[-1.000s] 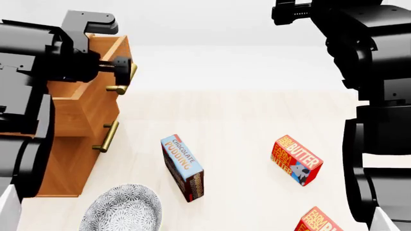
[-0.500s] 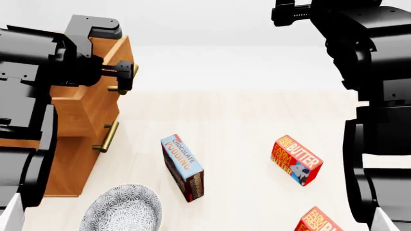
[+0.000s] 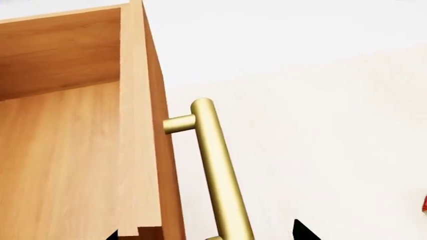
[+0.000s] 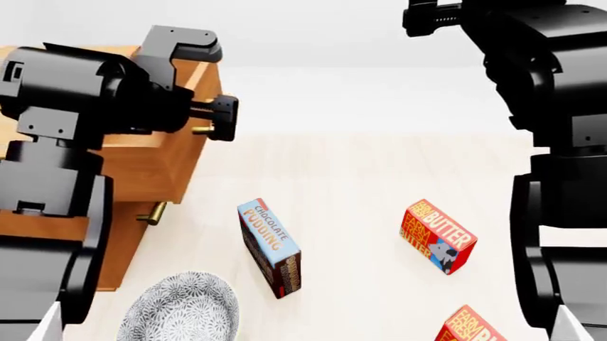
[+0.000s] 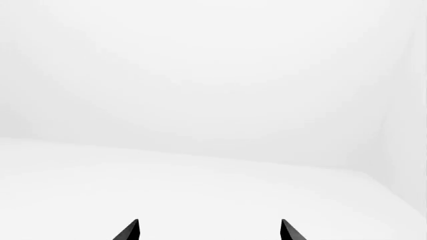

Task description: Put the butter at the front in the top drawer of the cabinet and close it.

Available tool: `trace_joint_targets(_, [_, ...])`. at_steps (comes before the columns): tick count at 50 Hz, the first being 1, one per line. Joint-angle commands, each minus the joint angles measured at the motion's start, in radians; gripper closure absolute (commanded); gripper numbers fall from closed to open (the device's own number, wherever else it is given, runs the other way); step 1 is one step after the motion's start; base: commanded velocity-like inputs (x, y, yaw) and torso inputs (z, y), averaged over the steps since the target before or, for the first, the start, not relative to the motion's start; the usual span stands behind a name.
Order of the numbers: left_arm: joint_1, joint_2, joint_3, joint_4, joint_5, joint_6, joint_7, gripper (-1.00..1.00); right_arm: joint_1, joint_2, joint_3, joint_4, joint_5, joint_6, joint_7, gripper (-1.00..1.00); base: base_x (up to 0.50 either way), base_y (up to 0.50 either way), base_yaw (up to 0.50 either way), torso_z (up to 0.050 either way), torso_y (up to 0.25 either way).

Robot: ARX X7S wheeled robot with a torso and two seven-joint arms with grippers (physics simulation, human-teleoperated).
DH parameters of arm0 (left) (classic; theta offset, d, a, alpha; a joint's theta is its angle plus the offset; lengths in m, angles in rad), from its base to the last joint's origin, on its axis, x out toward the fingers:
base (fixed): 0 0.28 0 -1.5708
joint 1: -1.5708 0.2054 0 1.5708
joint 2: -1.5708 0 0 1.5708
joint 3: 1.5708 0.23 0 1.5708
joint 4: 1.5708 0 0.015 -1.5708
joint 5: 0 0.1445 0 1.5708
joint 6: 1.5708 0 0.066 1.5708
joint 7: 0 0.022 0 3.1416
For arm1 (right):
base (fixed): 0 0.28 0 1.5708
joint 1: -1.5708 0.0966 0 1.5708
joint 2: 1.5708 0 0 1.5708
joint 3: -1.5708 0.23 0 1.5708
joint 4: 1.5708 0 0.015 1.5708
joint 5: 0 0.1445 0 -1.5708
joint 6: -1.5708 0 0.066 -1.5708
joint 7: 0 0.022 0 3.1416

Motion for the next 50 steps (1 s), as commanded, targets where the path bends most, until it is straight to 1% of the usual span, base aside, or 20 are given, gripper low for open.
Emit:
trace_joint_targets(1, [0.039, 0.053, -0.049, 0.081, -0.079, -0.066, -0.003, -1.00, 0.002, 0.006, -0.003, -0.008, 0.002, 0.008, 0.002, -1.00, 0.00, 0.00, 0.00, 0.000, 0.000])
trace_joint_targets(22, [0.031, 0.154, -0.065, 0.159, -0.136, -0.130, -0.035, -1.00, 0.000, 0.012, -0.004, -0.018, 0.012, 0.016, 0.001, -1.00, 0.00, 0.00, 0.00, 0.000, 0.000])
trace_joint_targets(28, [0.017, 0.174, -0.062, 0.156, -0.155, -0.129, -0.042, -1.00, 0.002, 0.015, -0.004, -0.012, 0.014, 0.013, 0.000, -1.00, 0.00, 0.00, 0.00, 0.000, 0.000])
trace_joint_targets(39, [-0.004, 0.192, -0.044, 0.169, -0.215, -0.134, -0.064, -1.00, -0.002, 0.020, -0.005, -0.018, 0.017, 0.018, 0.002, -1.00, 0.00, 0.00, 0.00, 0.000, 0.002])
trace_joint_targets(50, [-0.110, 0.162, -0.012, 0.129, -0.251, -0.107, -0.058, -1.00, -0.008, 0.029, -0.004, -0.039, 0.022, 0.031, 0.005, -1.00, 0.00, 0.00, 0.00, 0.000, 0.003])
